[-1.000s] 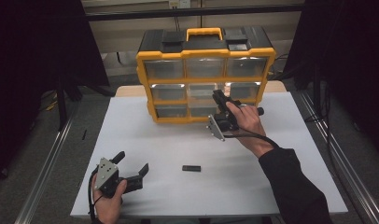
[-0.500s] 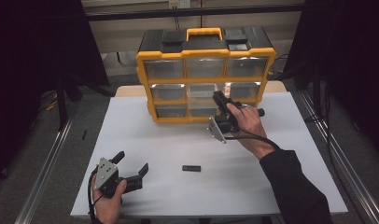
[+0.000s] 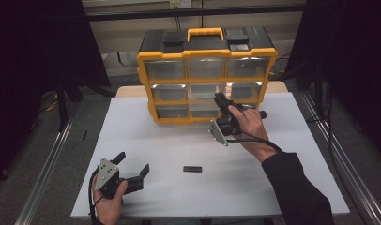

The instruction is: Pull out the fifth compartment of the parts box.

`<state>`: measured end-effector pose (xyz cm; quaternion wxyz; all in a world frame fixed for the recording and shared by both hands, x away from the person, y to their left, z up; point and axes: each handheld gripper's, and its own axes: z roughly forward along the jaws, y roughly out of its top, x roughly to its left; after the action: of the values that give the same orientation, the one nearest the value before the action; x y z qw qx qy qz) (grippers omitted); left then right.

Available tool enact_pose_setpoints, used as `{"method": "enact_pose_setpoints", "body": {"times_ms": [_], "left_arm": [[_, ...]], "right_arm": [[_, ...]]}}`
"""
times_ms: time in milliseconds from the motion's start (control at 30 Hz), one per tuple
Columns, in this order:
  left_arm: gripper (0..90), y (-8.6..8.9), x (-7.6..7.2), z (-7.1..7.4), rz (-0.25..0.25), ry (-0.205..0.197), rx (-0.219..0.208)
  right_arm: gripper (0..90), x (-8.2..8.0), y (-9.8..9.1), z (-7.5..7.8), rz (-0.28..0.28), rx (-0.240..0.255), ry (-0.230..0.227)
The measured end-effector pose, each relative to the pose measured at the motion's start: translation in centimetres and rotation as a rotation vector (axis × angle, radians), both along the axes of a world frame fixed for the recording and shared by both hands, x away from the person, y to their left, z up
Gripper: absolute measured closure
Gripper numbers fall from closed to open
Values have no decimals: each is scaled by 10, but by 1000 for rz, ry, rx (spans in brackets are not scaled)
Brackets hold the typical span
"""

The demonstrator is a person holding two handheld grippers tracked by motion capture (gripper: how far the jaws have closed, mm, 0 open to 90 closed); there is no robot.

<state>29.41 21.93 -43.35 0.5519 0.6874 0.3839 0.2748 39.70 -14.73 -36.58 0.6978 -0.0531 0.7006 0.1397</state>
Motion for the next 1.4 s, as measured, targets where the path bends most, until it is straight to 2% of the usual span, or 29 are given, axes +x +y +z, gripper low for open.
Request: {"method": "enact_pose_setpoints", "body": {"times_ms": [1400], "left_arm": [[27,0,0,0,-2,0,-6]], "right_arm": [[794,-17,-1,-1,19,4,-8]]}}
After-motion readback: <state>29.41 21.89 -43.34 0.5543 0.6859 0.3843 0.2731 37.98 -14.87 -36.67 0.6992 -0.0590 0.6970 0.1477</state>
